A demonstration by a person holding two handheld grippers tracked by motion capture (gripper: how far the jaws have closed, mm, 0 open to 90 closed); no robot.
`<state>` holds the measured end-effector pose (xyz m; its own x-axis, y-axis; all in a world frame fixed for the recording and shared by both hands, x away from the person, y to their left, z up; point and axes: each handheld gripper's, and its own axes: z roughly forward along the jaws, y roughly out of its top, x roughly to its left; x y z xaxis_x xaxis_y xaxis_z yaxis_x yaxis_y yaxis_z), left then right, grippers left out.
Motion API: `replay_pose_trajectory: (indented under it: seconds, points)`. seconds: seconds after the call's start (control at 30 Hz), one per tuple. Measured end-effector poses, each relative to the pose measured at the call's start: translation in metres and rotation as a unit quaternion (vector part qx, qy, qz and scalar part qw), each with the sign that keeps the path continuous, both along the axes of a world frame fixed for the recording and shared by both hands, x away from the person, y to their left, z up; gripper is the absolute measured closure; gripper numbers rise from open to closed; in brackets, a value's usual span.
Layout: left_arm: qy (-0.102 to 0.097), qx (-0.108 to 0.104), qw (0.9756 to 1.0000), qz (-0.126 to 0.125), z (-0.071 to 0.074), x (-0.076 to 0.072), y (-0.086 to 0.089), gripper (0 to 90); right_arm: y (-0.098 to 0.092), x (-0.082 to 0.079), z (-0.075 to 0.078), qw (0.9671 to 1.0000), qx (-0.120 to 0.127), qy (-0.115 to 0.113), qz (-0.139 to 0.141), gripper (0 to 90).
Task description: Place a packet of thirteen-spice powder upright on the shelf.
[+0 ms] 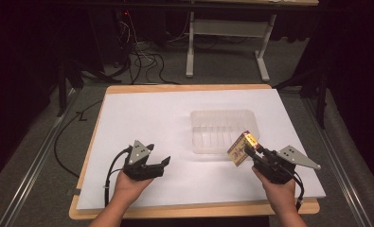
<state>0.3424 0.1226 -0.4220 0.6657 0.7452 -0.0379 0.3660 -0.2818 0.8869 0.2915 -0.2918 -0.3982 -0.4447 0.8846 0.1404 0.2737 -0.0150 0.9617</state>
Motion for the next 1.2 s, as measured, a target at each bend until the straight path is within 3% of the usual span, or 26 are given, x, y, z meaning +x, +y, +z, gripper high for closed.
replay_pose_trajectory:
  seconds: [0.13,0.27,0.47,0.77,1.2]
  points:
    - [0.01,0.003,0.9999,0.01,-0.004,0.001,0.011,25.5,-0.007,-0.001,0.003,0.9999,0.004,-0.006,-0.013,68.4]
    - [0.018,0.029,0.9993,0.016,-0.013,-0.003,0.024,24.6,-0.017,0.0,0.005,0.9991,0.005,-0.015,-0.04,68.4]
    - [0.009,0.01,0.9996,0.025,-0.009,-0.006,0.028,24.8,-0.02,0.001,0.008,0.9975,-0.005,-0.021,-0.068,68.5]
    - [0.012,0.01,0.9997,0.017,-0.01,-0.003,0.026,24.3,-0.017,0.006,0.015,0.9948,-0.011,-0.023,-0.099,68.5]
    - [0.017,0.006,0.9998,0.007,-0.01,-0.004,0.025,24.7,0.005,0.041,0.022,0.9916,-0.026,-0.007,-0.126,68.5]
